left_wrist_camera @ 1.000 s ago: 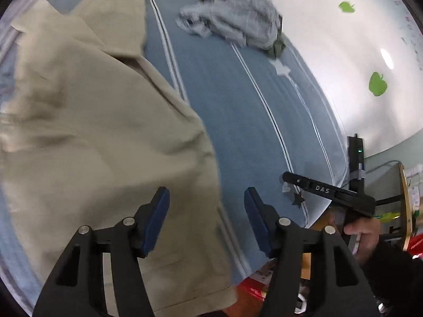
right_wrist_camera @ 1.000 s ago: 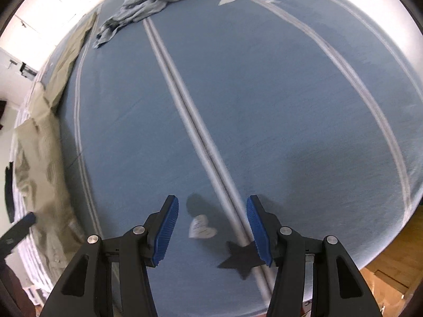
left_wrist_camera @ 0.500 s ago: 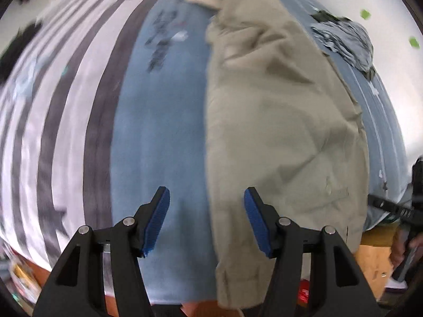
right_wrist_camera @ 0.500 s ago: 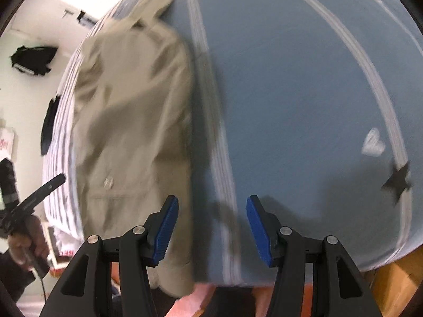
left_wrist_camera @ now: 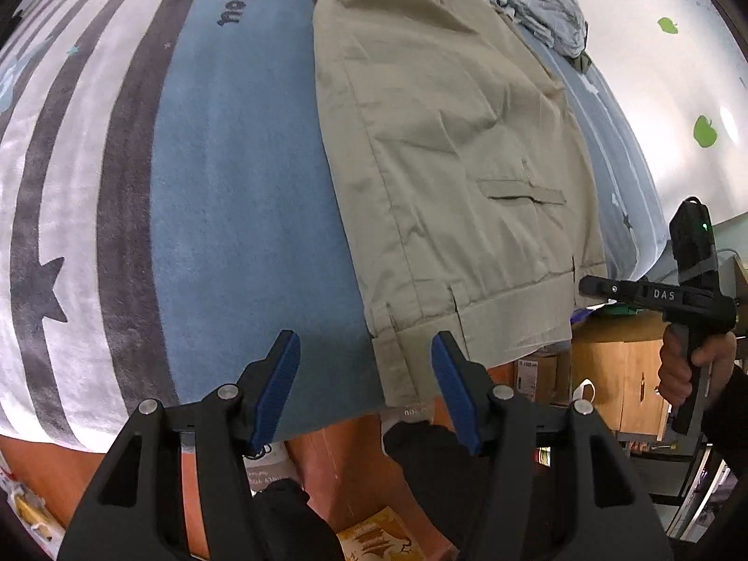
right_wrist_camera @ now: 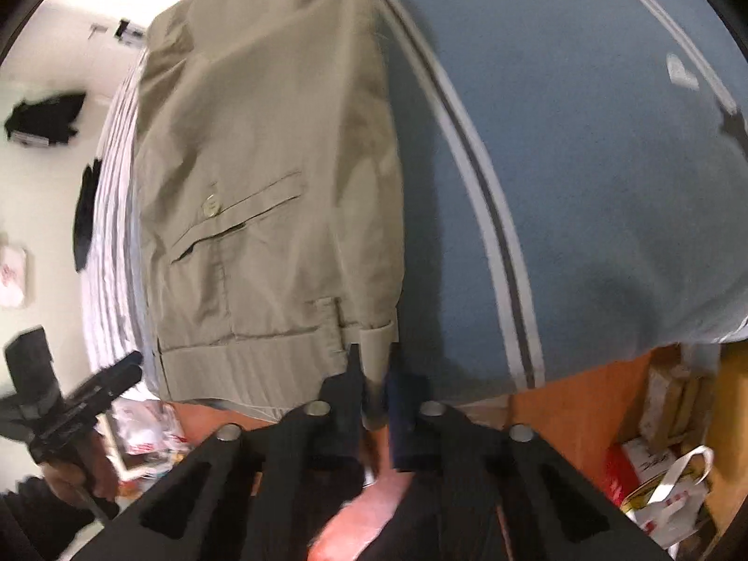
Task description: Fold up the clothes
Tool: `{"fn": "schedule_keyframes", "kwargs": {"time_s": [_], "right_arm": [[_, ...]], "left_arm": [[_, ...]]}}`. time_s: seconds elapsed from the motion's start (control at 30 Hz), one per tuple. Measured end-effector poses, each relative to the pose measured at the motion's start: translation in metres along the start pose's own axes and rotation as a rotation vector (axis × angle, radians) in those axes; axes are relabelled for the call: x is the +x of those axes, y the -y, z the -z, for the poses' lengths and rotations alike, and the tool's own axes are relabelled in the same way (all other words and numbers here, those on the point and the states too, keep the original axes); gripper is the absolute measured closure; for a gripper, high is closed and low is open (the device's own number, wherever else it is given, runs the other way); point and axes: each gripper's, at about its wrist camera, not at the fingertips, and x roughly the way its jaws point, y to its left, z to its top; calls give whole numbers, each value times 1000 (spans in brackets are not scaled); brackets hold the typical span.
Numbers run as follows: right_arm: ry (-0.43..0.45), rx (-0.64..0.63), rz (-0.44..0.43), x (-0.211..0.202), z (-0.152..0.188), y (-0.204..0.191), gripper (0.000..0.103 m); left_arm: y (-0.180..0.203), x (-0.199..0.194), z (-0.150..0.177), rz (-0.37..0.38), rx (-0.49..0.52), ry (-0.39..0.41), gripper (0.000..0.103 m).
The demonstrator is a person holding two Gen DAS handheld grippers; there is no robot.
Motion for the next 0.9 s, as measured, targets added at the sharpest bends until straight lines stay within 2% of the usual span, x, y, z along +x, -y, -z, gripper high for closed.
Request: {"fn": "schedule_keyframes", "kwargs": {"time_s": [0.13,0.27,0.47,0.6,0.77,0.8,0.83,0.87,0.9], "right_arm": [[18,-16,16,-11,19,-20,99],[34,0,-5,-23,44,-36,99],[32,8,39,8,71,-56,99],[58,19,149,9,86,-42,96],[72,-37,296,-1,90,-52,90],[73,-54,333,-3,91,-56,84],[78,-67,360,-22,91,-50,75],[85,-76,375,-52,90,-38,74],[95,-81,394,-62,76,-35,70]], "left_arm": [[-3,-8,5,11,19,13,47],[0,-9,11,30,51,-2,47],[-4,-8,14,-5,98,11,47],[-3,-4,9,-31,116,31,47],[-7,-14,21,-37,166,51,47],[-8,-16,24,-36,176,52,47],[-1,-13,24,-40,186,55,47],[2,-14,24,-42,192,58,47],[7,-14,25,-43,196,61,47]]}}
